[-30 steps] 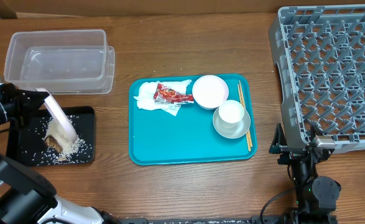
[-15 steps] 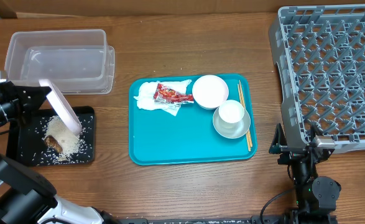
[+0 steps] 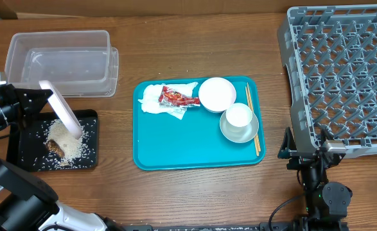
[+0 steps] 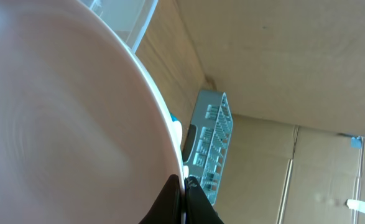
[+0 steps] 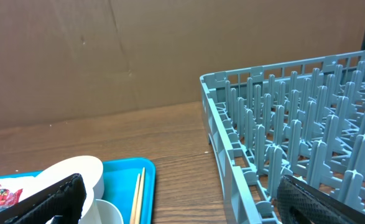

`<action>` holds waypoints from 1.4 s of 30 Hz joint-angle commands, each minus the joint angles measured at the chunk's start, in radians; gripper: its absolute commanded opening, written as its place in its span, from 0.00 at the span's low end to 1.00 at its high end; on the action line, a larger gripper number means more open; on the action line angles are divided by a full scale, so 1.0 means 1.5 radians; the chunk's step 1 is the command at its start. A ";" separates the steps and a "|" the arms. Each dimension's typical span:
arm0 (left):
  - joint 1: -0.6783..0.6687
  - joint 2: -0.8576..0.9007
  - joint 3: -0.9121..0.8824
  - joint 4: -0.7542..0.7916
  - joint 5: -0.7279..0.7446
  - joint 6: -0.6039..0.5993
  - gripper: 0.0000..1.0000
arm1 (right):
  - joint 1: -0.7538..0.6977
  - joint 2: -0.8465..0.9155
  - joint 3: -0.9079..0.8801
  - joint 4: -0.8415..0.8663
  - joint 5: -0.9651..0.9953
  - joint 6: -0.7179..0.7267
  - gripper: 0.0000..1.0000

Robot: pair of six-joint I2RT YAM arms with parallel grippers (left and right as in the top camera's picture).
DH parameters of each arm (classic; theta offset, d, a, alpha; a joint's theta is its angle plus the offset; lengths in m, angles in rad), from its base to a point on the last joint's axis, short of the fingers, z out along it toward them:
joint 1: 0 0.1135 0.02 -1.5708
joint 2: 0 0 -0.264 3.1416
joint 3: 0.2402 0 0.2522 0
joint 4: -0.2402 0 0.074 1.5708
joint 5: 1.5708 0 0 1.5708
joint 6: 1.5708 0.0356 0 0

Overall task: Sort waste into correct bins and load items into the dishwasher
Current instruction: 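Tilt the plate with the left gripper to dump rice onto black tray, then carry the empty plate back and set it on the teal tray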

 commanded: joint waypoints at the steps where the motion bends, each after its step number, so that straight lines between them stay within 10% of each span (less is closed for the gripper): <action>1: 0.003 0.007 0.013 -0.056 0.030 0.011 0.04 | -0.003 -0.007 -0.007 0.004 0.006 -0.002 1.00; 13: -0.076 -0.013 0.011 -0.166 0.015 0.131 0.04 | -0.003 -0.007 -0.007 0.004 0.006 -0.002 1.00; 25: -0.527 -0.101 0.011 -0.119 -0.068 0.071 0.04 | -0.003 -0.007 -0.007 0.004 0.006 -0.002 1.00; 34: -0.915 -0.070 0.004 0.059 -0.660 -0.372 0.04 | -0.003 -0.007 -0.007 0.004 0.006 -0.002 1.00; 42: -1.117 0.010 0.004 0.104 -0.879 -0.542 0.04 | -0.003 -0.007 -0.007 0.004 0.006 -0.002 1.00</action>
